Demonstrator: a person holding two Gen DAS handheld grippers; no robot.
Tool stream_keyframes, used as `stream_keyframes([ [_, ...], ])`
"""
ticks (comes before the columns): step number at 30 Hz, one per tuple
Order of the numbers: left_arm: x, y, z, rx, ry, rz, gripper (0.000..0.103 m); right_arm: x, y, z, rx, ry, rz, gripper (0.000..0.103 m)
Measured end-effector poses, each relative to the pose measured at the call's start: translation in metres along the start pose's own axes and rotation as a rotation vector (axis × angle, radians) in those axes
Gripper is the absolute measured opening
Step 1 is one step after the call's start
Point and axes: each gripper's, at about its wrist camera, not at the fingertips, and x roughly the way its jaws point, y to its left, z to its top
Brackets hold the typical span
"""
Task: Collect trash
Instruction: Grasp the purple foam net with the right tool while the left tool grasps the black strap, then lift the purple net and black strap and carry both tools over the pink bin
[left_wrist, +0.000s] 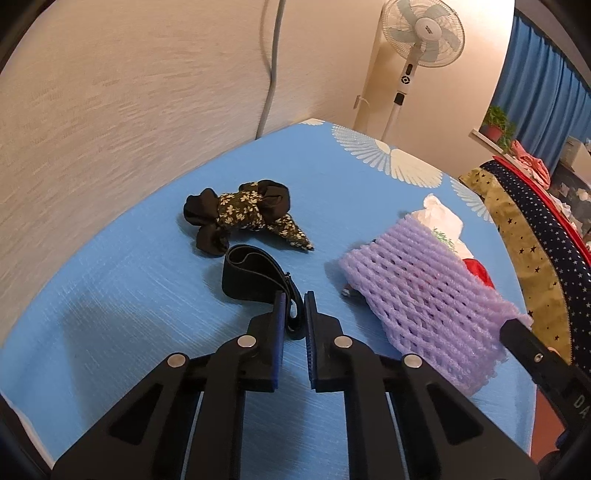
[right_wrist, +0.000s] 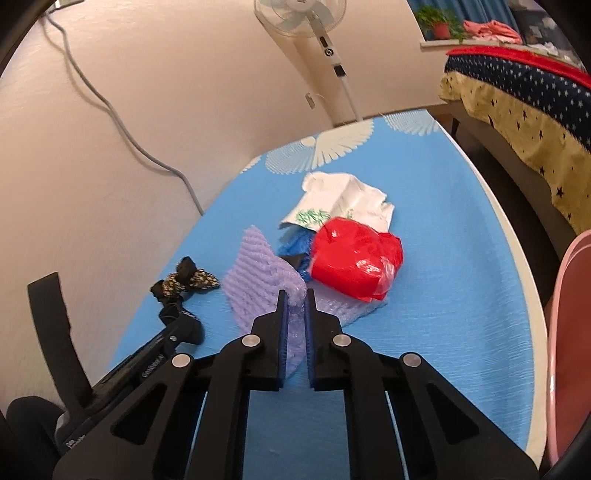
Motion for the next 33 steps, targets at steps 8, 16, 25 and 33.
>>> stream_keyframes([
  [8, -0.017, -0.009, -0.002, 0.065, -0.029, -0.03, 0.01, -0.035, 0.01, 0.003, -0.057, -0.067, -0.022, 0.008],
  [16, -0.036, -0.021, -0.006, 0.132, -0.053, -0.059, 0.01, -0.071, 0.012, 0.003, -0.093, -0.124, -0.081, 0.008],
  [25, -0.052, -0.03, -0.011, 0.157, -0.06, -0.106, 0.01, -0.107, 0.008, 0.0, -0.109, -0.175, -0.159, 0.008],
  [33, -0.062, -0.05, -0.017, 0.198, -0.079, -0.168, 0.01, -0.139, -0.006, 0.0, -0.103, -0.234, -0.254, 0.008],
])
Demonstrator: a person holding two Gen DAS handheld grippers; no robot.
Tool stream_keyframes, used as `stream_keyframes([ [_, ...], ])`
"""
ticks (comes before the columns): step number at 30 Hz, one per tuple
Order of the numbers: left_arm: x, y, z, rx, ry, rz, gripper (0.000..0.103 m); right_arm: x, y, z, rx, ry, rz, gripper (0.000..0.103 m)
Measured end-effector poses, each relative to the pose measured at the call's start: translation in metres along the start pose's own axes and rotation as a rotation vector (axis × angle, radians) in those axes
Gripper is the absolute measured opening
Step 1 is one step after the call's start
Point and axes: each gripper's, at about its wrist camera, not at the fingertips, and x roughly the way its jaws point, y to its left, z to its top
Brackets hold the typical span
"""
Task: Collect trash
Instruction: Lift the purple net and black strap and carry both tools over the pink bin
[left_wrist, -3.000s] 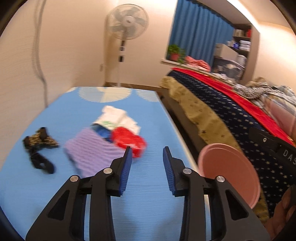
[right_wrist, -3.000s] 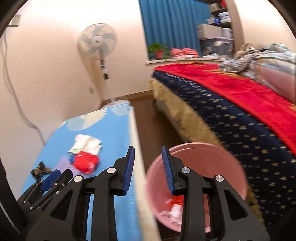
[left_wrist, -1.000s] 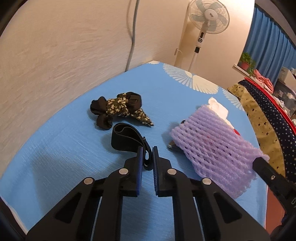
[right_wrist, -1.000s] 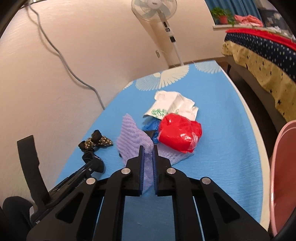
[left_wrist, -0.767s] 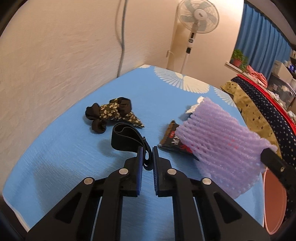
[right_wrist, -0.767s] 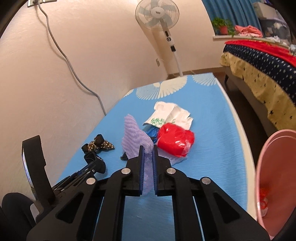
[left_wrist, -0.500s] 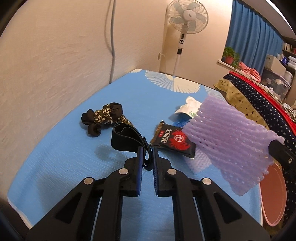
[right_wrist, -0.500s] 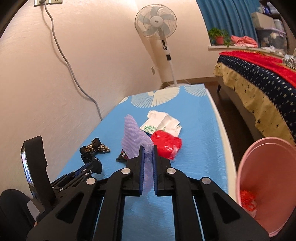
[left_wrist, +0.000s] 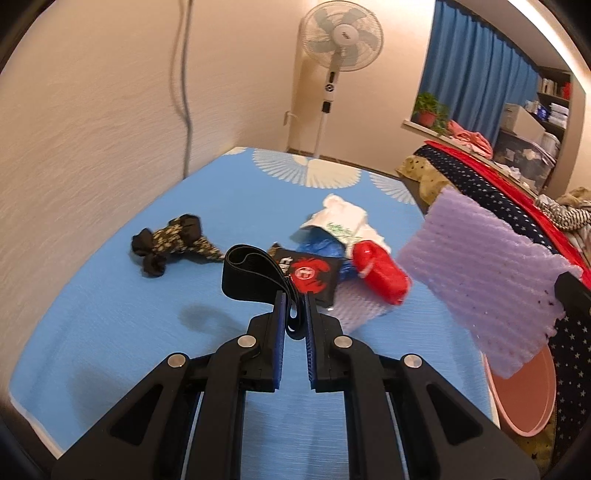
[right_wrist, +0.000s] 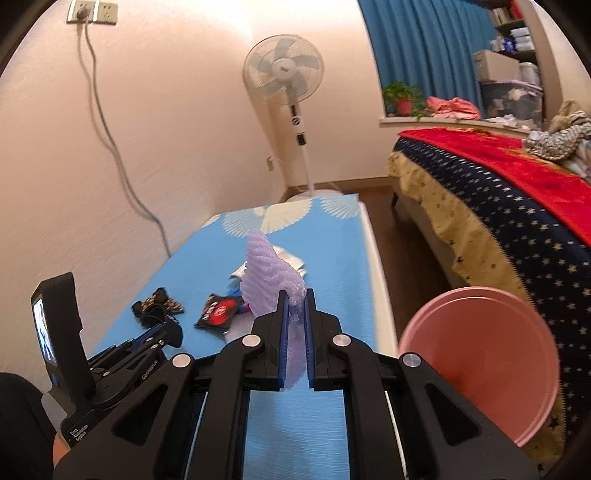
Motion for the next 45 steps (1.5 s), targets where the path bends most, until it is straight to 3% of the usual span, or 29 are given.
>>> stream_keyframes([
  [24, -0.014, -0.055, 0.0, 0.098, -0.05, -0.156, 0.01, -0.04, -0.046, 0.013, 0.078, -0.113, -0.215, 0.008],
  [45, -0.008, -0.113, -0.01, 0.199, -0.053, -0.255, 0.01, -0.051, -0.086, 0.016, 0.138, -0.119, -0.37, 0.008],
])
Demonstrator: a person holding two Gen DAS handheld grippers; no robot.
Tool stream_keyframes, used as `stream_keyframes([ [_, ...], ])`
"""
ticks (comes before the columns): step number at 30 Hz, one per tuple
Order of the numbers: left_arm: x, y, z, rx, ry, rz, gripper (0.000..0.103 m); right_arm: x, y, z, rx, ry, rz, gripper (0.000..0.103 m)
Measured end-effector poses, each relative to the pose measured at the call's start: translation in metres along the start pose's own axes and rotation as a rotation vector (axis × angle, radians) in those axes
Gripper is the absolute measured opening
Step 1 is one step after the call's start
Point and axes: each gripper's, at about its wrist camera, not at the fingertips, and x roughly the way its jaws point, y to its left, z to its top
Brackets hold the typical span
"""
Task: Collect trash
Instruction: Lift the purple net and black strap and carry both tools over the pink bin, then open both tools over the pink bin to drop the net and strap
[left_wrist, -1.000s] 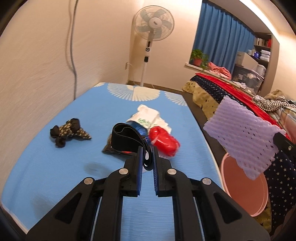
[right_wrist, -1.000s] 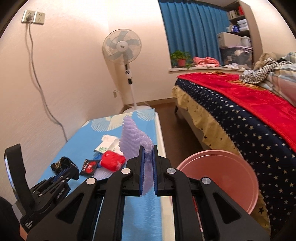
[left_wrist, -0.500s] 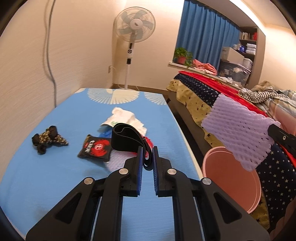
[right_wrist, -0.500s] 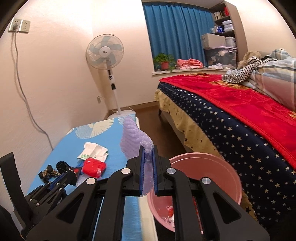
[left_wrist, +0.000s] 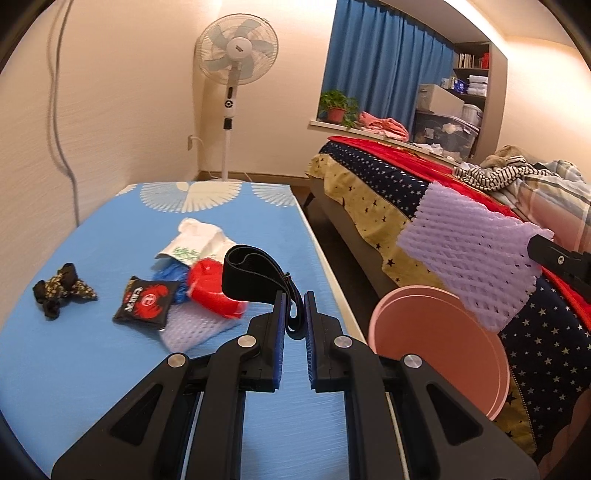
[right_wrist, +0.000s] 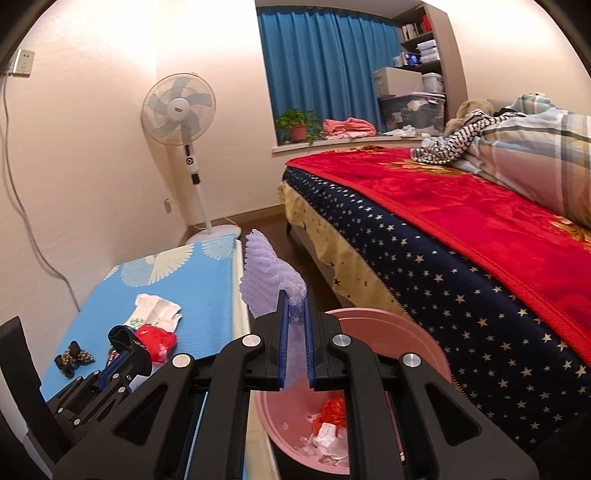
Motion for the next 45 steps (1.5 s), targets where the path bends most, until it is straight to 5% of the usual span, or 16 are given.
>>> stream_keyframes([
  [35, 0.034, -0.094, -0.017, 0.131, 0.076, -0.275, 0.01, 0.008, -0.064, -0.001, 0.046, 0.055, -0.282, 0.008],
  [37, 0.037, -0.097, -0.018, 0.132, 0.096, -0.316, 0.011, 0.009, -0.066, -0.001, 0.05, 0.061, -0.285, 0.011],
  [39, 0.042, -0.1, -0.021, 0.129, 0.12, -0.347, 0.025, 0.013, -0.07, -0.002, 0.053, 0.079, -0.289, 0.015],
  [41, 0.045, -0.096, -0.023, 0.107, 0.135, -0.353, 0.033, 0.015, -0.073, -0.004, 0.067, 0.09, -0.294, 0.029],
  [45, 0.045, -0.09, -0.022, 0.077, 0.137, -0.336, 0.033, 0.015, -0.074, -0.003, 0.077, 0.084, -0.298, 0.03],
])
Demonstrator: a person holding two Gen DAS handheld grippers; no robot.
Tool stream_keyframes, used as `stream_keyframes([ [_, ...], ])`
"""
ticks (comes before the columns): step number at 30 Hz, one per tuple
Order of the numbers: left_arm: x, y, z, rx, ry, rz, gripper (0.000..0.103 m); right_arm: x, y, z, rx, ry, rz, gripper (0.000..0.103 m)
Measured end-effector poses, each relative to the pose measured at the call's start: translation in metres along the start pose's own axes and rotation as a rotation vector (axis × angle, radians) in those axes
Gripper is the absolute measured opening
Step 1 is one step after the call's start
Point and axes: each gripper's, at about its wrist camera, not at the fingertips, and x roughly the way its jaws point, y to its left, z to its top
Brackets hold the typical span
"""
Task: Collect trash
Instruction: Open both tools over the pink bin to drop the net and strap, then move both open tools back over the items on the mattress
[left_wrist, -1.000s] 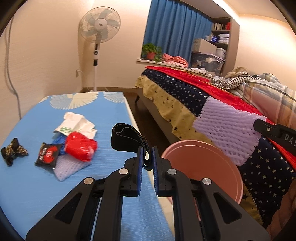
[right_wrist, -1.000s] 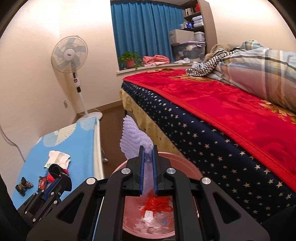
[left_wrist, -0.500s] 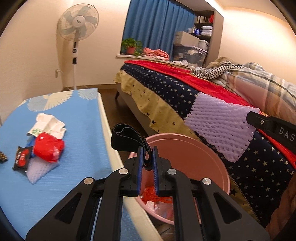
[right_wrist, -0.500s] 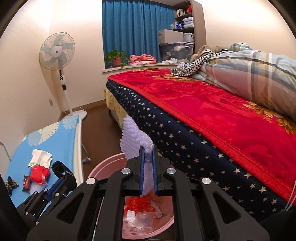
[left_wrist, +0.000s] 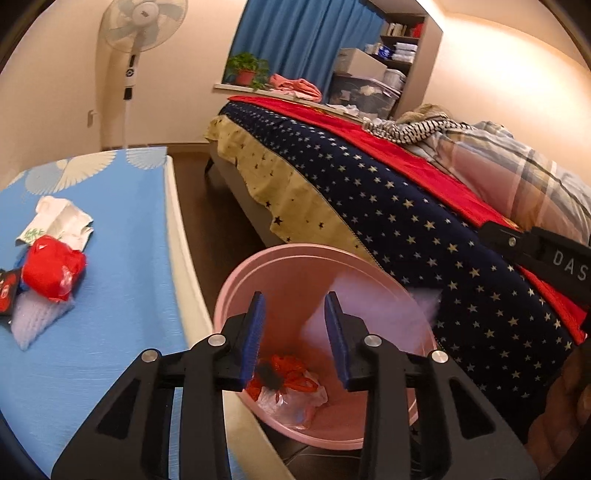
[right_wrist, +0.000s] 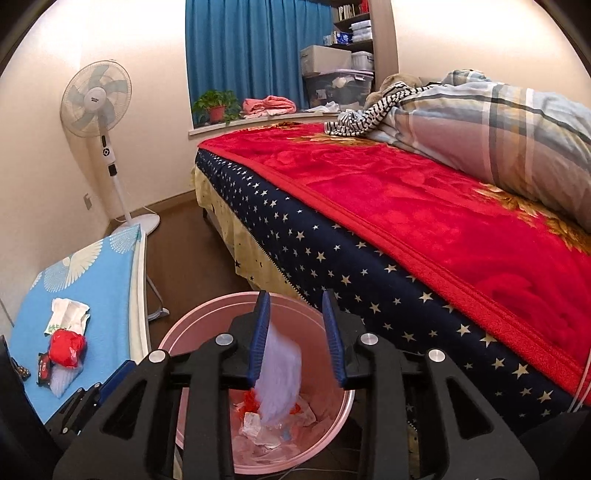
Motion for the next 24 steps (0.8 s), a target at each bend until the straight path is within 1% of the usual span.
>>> stream_keyframes([
  [5, -0.009, 0.004, 0.001, 0.008, -0.02, 0.027, 0.033, -0.004, 0.008, -0.002, -0.006, -0.008, 0.029, 0.03],
  [10, -0.025, 0.015, 0.004, 0.006, -0.054, 0.075, 0.033, -0.011, 0.021, -0.003, -0.013, -0.021, 0.084, 0.03],
  [15, -0.044, 0.034, 0.008, 0.001, -0.099, 0.149, 0.033, -0.016, 0.037, -0.006, -0.025, -0.031, 0.15, 0.03],
  [24, -0.069, 0.081, 0.01, -0.058, -0.152, 0.293, 0.033, -0.015, 0.072, -0.012, -0.042, -0.03, 0.294, 0.03],
])
